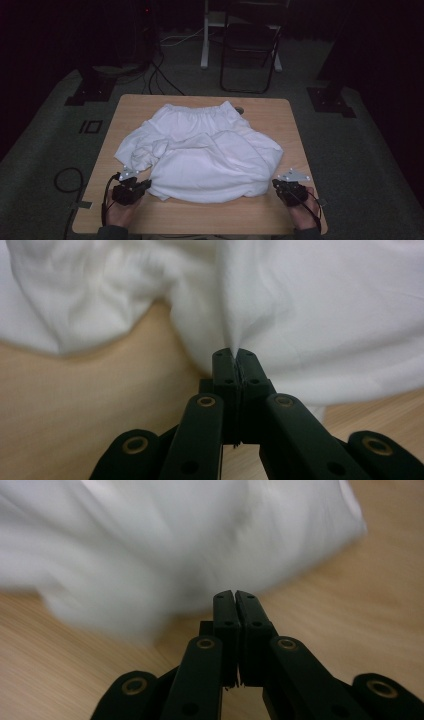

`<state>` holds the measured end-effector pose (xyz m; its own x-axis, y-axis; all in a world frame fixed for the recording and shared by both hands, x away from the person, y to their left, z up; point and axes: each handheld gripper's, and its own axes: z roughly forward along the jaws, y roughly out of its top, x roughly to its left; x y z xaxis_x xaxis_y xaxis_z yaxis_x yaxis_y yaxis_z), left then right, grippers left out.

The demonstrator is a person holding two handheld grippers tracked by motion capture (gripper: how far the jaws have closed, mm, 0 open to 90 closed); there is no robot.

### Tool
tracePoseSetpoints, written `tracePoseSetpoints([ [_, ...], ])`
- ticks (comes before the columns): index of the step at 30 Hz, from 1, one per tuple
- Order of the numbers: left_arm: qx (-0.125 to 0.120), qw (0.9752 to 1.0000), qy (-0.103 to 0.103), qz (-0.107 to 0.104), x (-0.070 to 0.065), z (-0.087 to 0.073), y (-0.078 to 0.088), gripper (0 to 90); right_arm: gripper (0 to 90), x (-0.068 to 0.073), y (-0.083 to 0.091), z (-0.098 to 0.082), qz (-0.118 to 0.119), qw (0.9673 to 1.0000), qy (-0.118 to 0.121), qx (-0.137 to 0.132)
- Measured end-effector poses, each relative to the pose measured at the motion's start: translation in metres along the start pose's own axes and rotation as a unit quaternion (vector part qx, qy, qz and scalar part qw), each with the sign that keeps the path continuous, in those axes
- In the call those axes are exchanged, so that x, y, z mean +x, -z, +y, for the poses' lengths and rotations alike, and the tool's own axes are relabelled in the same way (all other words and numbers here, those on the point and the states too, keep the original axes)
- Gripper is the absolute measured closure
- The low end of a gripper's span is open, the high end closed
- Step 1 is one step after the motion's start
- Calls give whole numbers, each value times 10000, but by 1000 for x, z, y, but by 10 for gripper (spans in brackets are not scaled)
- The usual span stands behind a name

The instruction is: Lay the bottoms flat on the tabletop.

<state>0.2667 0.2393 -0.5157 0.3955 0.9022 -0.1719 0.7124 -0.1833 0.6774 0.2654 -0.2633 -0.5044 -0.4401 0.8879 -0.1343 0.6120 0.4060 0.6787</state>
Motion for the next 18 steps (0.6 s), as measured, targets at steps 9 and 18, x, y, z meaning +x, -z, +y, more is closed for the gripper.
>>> tracePoseSetpoints([
  [9,-431,9991,-40,-2,3,11,12,613,766,-4,8,9,85,9995,-35,-294],
  [18,-759,9967,-177,247,3,48,4,462,540,2,6,48,286,9963,-91,-807],
])
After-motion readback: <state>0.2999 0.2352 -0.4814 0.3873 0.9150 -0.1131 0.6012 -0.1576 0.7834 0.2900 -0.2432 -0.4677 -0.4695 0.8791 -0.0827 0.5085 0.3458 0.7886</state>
